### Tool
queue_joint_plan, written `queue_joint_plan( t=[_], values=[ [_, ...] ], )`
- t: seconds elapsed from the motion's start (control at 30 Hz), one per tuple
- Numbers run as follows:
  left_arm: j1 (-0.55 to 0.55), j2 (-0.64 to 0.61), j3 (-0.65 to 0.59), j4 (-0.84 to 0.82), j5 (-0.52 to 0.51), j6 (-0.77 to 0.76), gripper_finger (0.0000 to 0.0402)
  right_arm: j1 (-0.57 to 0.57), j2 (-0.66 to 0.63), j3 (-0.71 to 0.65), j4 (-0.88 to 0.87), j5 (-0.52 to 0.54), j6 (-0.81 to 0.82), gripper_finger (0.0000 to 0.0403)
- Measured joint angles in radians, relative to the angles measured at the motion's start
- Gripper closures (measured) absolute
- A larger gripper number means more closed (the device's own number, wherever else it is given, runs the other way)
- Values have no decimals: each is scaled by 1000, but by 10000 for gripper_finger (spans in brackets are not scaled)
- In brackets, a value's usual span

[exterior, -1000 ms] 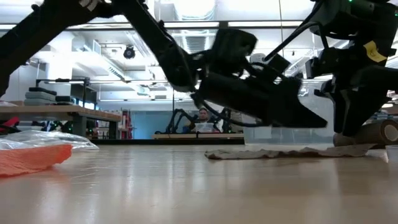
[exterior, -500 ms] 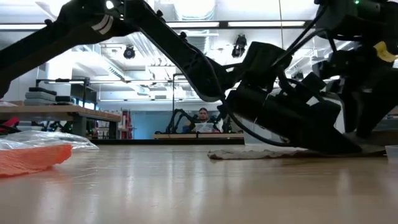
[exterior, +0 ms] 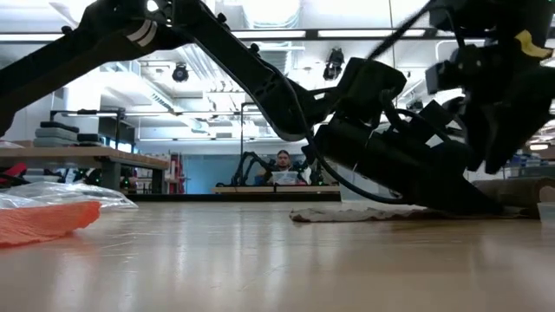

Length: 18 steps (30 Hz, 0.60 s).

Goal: Roll bandage
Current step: Uncoil the brown bandage

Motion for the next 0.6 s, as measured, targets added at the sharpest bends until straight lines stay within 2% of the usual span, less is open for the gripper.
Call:
queue_joint_plan(
  t=[0.23, 0.6],
  values=[
    [0, 0, -1, 1, -1, 0, 315, -17, 28, -10, 93, -30, -113, 220],
    [0, 0, -2, 3, -4, 0, 315, -31, 110, -43, 146, -86, -138, 220]
  ],
)
